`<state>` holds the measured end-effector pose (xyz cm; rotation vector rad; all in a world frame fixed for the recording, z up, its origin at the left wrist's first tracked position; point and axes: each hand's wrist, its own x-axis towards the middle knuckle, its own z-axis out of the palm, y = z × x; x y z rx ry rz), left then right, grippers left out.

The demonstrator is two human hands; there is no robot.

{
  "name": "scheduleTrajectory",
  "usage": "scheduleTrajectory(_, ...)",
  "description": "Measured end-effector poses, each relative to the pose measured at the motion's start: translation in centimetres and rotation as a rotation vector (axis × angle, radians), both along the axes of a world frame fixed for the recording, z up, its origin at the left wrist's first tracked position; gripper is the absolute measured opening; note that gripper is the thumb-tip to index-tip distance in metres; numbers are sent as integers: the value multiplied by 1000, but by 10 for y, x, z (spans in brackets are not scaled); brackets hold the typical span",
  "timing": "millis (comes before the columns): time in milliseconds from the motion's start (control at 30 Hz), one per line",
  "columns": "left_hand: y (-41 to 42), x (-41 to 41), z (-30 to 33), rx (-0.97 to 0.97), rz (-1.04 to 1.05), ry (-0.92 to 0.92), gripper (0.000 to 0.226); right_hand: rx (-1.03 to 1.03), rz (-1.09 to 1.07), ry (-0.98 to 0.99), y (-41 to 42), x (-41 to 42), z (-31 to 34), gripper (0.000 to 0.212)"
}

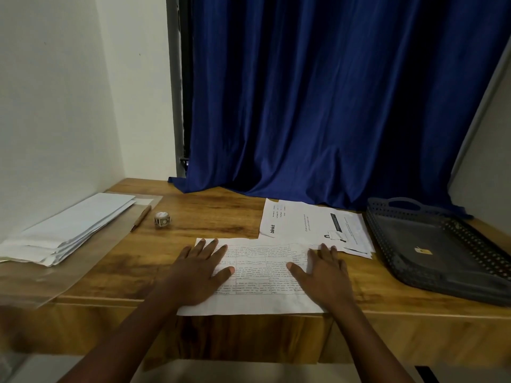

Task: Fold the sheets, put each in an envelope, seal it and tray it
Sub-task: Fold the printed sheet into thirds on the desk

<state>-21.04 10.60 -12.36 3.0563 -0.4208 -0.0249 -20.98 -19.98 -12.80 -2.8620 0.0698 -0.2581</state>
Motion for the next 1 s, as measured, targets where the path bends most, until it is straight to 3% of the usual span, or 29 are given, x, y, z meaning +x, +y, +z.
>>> scheduleTrajectory(133, -1, 0, 1, -3, 2, -1, 86, 115, 94, -62, 0, -5, 2, 70)
scheduleTrajectory(233, 0, -2, 1, -9, 4, -4, 88, 366, 141, -190, -1, -12, 4, 58)
scheduleTrajectory(333, -1, -3, 3, -6, 3, -6, 84, 705, 132, -180, -7, -14, 5, 65)
scheduleTrajectory(433, -2, -3, 2, -7, 4, -17, 95, 937, 76, -158, -19, -4, 1, 73)
scheduleTrajectory(833, -1, -2, 17, -74, 1, 131, 79, 997, 79, -140, -25, -1, 8, 58)
scheduleTrajectory(1000, -34, -7, 24, -59, -114, -6, 68, 1007, 85, -157, -25, -2, 8, 57)
